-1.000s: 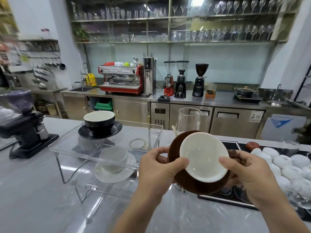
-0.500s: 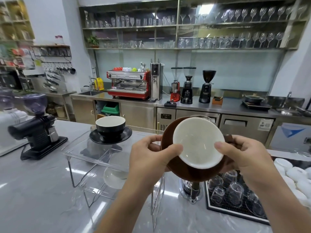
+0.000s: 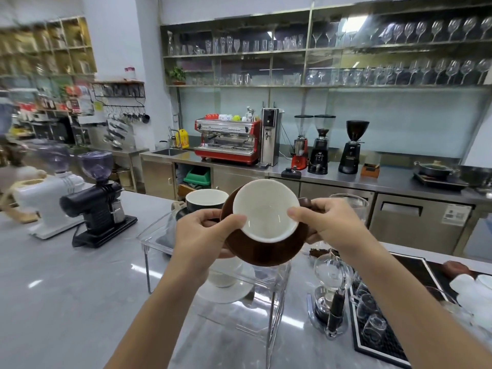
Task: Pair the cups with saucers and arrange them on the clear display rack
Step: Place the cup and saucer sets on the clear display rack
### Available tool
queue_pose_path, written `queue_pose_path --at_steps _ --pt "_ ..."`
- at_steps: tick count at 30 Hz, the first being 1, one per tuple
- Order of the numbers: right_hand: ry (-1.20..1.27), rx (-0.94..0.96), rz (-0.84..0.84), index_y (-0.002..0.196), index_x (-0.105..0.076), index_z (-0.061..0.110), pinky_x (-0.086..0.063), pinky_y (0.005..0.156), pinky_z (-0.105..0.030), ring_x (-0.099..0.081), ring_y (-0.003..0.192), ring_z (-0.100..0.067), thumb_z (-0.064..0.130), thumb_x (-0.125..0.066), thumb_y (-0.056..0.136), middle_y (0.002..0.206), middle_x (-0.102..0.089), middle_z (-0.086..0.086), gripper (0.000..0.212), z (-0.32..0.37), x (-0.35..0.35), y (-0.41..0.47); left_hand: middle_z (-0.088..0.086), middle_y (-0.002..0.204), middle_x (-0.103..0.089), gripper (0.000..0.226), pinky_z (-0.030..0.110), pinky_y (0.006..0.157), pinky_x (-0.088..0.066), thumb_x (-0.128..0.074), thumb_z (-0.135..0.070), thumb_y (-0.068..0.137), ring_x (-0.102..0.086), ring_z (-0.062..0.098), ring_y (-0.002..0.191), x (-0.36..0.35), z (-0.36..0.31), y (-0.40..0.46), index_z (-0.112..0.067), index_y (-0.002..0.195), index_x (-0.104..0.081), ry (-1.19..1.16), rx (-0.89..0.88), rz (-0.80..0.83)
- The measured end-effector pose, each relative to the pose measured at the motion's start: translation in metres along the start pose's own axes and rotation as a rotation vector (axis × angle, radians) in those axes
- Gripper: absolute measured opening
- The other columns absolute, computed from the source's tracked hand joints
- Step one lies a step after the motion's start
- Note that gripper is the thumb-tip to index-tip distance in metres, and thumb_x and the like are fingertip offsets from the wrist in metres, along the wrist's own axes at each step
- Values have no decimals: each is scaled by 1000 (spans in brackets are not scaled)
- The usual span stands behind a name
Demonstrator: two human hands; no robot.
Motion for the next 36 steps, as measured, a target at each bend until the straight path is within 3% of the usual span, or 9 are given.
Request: queue_pose_path --at_steps 5,9,18,21,27,31,36 --pt "-94 -59 54 90 -75 0 -49 47 -21 -64 53 -12 32 -78 80 69 -73 -9 34 -8 -16 13 12 76 -81 44 37 56 -64 -89 -26 62 -79 30 65 14 15 7 -9 100 -74 17 53 -28" --pt "-126 -87 83 94 -75 7 -49 46 -22 -69 55 -14 35 -77 80 81 -79 -13 31 -14 -24 19 12 76 -81 46 39 58 -65 -89 -33 61 -78 25 61 21 21 12 -8 98 -76 81 79 -27" --pt "-218 -132 99 95 -72 13 -50 42 -21 -71 54 -14 40 -70 86 79 -79 -11 28 -21 -33 24 5 58 -75 29 33 54 -63 -85 -38 72 -70 14 46 24 24 26 -9 71 -80 233 81 20" --pt "-241 -130 87 95 -72 14 -52 43 -22 -70 53 -14 41 -69 86 81 -78 -11 29 -20 -33 26 6 60 -76 32 33 55 -64 -84 -39 74 -71 14 47 23 23 31 -7 73 -80 280 91 40" --pt "-361 -120 80 88 -68 23 -54 44 -22 -70 48 -12 44 -64 88 66 -74 6 21 -17 -37 30 17 70 -78 42 40 66 -67 -82 -42 77 -77 22 58 24 25 36 -1 78 -79 351 129 81" --pt "-565 -136 120 92 -66 15 -52 45 -22 -71 46 -15 45 -51 94 58 -73 5 34 -15 -43 35 13 66 -78 46 43 71 -67 -80 -45 80 -77 21 60 26 24 42 1 82 -78 430 130 97" --pt "-724 -114 129 80 -60 4 -54 51 -25 -70 43 -17 35 -43 94 55 -69 -3 38 -14 -47 37 6 56 -75 51 28 61 -65 -76 -52 81 -76 16 55 26 16 46 -2 75 -76 541 87 130"
Point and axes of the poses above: each hand's wrist, its own y-axis towards the middle knuckle, its own x-axis out of the back of the hand, z = x × y, the point moved 5 cm from there along y, towards the middle knuckle
